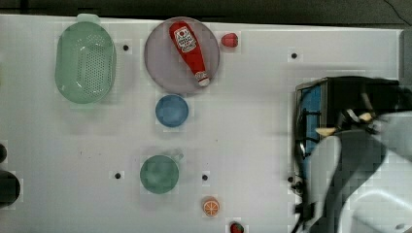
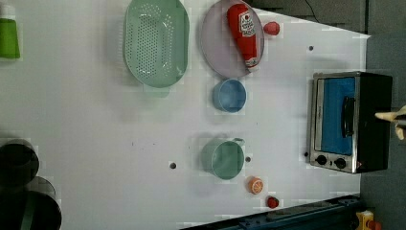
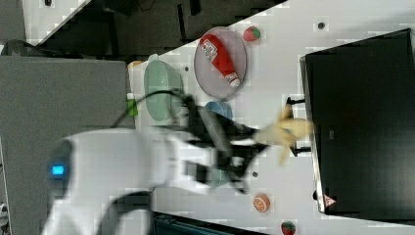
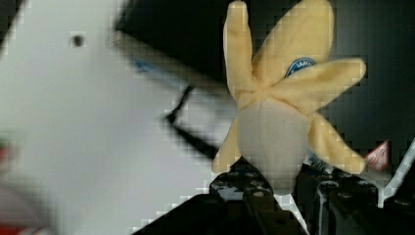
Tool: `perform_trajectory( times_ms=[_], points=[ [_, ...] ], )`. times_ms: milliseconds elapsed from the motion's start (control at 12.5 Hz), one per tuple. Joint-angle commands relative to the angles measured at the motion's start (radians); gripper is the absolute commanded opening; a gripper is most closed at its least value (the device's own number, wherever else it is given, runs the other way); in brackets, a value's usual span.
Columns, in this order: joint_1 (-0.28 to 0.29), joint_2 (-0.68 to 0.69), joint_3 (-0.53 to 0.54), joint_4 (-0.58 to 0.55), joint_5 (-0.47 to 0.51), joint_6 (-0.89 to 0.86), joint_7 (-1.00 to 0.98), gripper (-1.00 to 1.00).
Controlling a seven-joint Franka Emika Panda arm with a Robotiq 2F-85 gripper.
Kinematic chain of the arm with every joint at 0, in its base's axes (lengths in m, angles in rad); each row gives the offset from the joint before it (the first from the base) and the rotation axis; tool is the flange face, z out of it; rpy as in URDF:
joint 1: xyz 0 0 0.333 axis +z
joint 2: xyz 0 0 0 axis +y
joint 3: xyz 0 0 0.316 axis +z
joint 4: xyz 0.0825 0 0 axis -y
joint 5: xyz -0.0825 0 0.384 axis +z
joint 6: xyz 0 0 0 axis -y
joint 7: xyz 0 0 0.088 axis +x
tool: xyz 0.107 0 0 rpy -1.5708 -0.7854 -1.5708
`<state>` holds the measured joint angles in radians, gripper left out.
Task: Pick banana from table and place on oven.
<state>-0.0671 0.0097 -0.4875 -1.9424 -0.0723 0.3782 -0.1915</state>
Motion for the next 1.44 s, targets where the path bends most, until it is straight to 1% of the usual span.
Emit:
perform_trajectory(
  times_ms=[80, 240, 320, 560, 800, 880, 1040, 1200, 1280, 1360, 1440],
  points=[
    [0.011, 0.075, -0.071, 0.046, 0.006, 0.083, -0.317, -0.61],
    [0.009, 0.146, -0.108, 0.051, 0.007, 0.156, -0.439, -0.61],
    [0.007, 0.178, -0.116, 0.051, 0.008, 0.181, -0.473, -0.51],
    [0.003, 0.227, -0.120, 0.051, 0.016, 0.191, -0.495, 0.13],
    [0.004, 0.221, -0.121, 0.062, 0.025, 0.189, -0.498, 0.81],
    [0.004, 0.203, -0.122, 0.081, 0.022, 0.187, -0.513, 1.00],
    [0.009, 0.152, -0.118, 0.144, 0.006, 0.133, -0.573, 1.00],
    [0.028, 0.089, -0.082, 0.203, 0.006, -0.041, -0.606, 1.00],
    [0.041, 0.058, -0.053, 0.224, 0.006, -0.140, -0.587, 1.00],
    [0.055, 0.026, -0.015, 0.236, 0.006, -0.212, -0.510, 1.00],
    [0.069, -0.005, 0.030, 0.236, 0.006, -0.249, -0.392, 1.00]
  ],
)
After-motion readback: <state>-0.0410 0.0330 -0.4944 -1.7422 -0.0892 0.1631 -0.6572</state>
